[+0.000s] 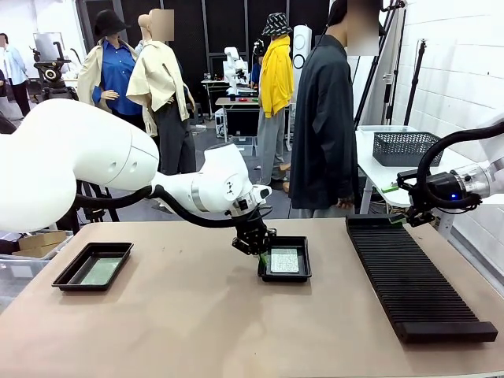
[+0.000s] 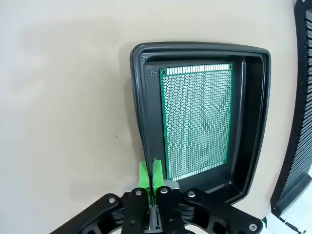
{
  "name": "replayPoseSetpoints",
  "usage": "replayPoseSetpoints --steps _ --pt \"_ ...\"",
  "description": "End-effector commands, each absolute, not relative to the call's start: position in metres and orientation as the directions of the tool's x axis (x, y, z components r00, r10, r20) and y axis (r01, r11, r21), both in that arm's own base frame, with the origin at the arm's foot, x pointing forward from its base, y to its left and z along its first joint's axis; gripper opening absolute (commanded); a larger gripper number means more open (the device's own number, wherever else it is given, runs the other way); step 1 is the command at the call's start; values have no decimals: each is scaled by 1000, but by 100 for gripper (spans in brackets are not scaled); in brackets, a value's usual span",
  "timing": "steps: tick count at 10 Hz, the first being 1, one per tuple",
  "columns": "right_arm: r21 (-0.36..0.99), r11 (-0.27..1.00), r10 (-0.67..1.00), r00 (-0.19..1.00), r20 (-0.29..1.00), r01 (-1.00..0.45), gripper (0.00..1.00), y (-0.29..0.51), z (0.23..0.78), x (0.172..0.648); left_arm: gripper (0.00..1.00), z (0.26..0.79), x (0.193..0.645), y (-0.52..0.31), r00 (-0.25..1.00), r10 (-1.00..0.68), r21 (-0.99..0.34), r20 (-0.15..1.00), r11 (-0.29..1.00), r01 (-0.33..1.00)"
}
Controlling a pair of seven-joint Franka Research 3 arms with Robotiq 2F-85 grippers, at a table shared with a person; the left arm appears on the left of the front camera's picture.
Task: Inspect and transfer BCBs to ESD trays.
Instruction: Pick up the ESD tray and place it on the left side of the table.
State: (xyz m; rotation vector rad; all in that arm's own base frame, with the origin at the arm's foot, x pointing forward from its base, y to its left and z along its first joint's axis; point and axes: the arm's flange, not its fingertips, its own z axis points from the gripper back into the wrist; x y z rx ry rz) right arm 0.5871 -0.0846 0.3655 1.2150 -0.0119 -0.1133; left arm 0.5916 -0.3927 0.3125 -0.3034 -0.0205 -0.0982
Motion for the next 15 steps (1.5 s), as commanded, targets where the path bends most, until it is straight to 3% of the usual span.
replayPoseSetpoints --steps 1,7,15 --pt "933 347 -106 992 -64 97 100 -82 366 589 0 311 591 -392 995 -84 -301 51 949 96" --pt "933 347 -106 992 -64 97 100 -82 366 589 0 312 592 -393 995 -92 -298 37 949 99" --pt "933 347 -106 992 -64 97 100 -82 366 589 0 318 597 -293 996 -84 -326 14 941 84"
